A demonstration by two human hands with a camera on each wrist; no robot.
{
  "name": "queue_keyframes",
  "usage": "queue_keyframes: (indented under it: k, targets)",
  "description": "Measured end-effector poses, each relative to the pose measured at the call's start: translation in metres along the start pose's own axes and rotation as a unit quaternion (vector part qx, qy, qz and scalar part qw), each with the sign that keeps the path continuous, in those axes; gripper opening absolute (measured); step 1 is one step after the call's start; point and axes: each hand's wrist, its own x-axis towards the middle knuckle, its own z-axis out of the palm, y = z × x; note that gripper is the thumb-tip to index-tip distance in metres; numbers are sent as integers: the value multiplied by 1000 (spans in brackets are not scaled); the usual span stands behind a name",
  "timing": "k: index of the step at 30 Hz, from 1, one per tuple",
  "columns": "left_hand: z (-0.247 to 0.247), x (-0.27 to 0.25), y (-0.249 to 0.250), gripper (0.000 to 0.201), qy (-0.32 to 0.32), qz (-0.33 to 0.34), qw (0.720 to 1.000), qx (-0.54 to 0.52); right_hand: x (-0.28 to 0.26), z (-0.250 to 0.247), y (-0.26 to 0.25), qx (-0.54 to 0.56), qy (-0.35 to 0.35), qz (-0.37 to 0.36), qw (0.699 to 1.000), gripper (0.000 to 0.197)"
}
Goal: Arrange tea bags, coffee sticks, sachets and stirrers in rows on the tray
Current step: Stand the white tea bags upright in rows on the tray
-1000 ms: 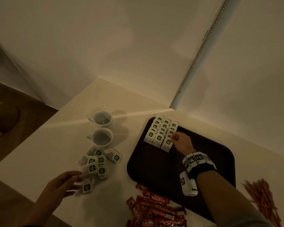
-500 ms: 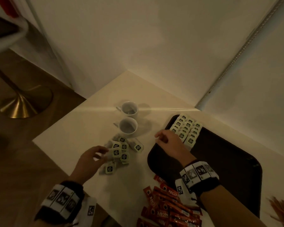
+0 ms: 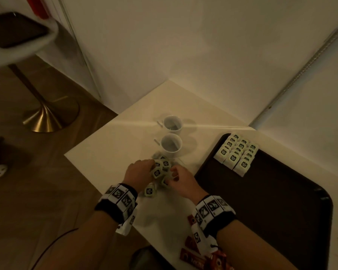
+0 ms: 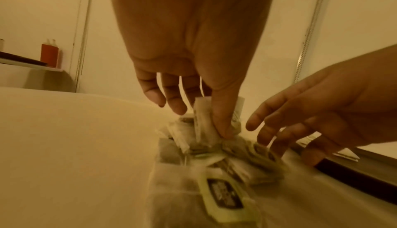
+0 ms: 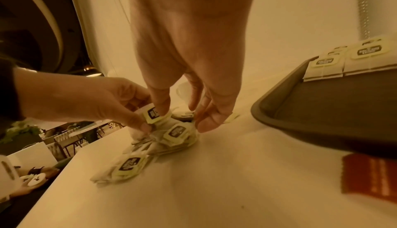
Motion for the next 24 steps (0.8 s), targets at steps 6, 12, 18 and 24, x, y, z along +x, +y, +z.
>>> queue_keyframes:
  k: [6, 12, 18, 24]
  targets:
    - [-8, 13, -3, 29, 16, 39, 999, 1, 10, 5, 4, -37, 31, 14, 999, 50]
    - [-10, 19, 1, 26, 15, 41, 999, 5, 9, 22, 10, -128, 36, -24, 991, 32]
    - [-13, 17, 0, 20, 14, 34, 999, 21, 7, 2, 6, -72, 31, -52, 996, 14]
    - [-31, 12, -4, 15, 14, 29, 972, -233, 2, -24, -3, 27, 1, -64, 998, 13]
